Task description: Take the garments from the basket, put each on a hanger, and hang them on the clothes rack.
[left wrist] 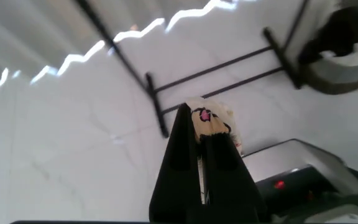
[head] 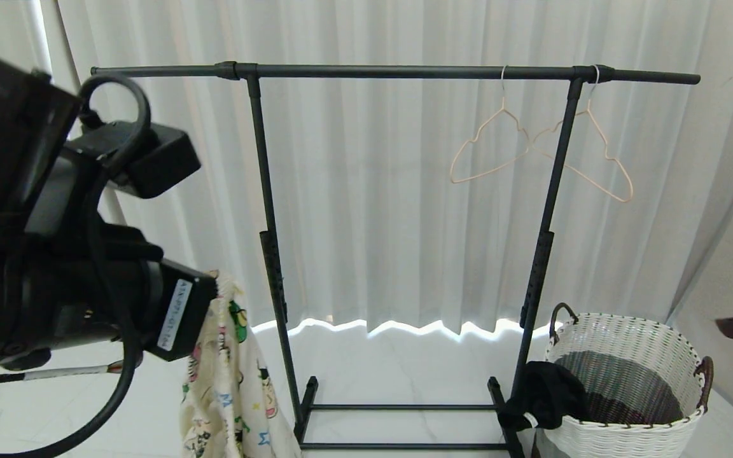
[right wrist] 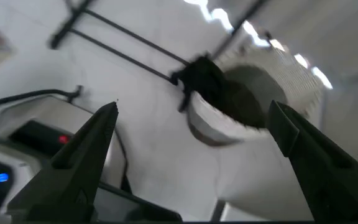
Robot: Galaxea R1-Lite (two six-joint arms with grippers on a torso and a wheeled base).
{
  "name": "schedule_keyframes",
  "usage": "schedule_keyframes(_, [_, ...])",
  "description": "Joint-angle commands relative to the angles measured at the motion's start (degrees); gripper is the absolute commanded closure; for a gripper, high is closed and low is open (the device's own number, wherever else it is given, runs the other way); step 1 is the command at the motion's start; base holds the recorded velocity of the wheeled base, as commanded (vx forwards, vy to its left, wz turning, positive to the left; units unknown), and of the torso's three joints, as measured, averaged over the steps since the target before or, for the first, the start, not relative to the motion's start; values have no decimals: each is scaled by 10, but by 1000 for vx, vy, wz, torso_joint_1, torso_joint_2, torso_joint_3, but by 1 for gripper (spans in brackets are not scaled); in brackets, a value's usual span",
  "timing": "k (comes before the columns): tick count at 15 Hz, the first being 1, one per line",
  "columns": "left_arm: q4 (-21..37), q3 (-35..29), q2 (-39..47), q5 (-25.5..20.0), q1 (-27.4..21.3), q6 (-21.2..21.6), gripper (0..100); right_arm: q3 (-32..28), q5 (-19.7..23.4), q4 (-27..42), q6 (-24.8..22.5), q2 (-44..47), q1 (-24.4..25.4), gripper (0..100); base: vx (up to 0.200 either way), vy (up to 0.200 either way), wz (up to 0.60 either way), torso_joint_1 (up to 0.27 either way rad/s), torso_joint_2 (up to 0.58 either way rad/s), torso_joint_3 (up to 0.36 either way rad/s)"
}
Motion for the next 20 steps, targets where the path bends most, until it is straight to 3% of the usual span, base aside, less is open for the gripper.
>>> schedule_keyframes(1, [-15,93,-76,3,88,0,100,88,-12,3,-9,-93,-92,0,0,0,0,0,0,0])
schedule_keyframes(2, [-27,138,-103,3,128,4,100,129,-24,-5,-24,-118,-136,0,0,0,0,0,0,0])
schedule_keyframes(3, [-32,162,-119,3,152,10,100,150,-42,-26,-34,-130,-149,0,0,0,0,0,0,0])
schedule_keyframes(5, [-44,207,-147,3,199,16,100,177,-81,-76,-71,-141,-149,0,0,0,0,0,0,0])
schedule_keyframes(7, [-73,233,-163,3,216,17,100,191,-81,-110,-81,-140,-155,0,0,0,0,0,0,0])
schedule_keyframes(12, [-86,248,-170,3,220,21,100,211,-18,-129,-77,-136,-217,0,0,0,0,39,-104,-67])
schedule_keyframes(14, [-87,256,-186,4,220,46,100,204,13,-138,-76,-130,-256,0,0,0,0,149,-388,-246])
schedule_keyframes(16, [-88,272,-209,4,221,88,100,196,24,-157,-76,-113,-286,0,0,0,0,171,-444,-278])
schedule_keyframes(20, [-88,277,-219,3,221,93,100,193,25,-177,-76,-91,-300,0,0,0,0,191,-465,-278])
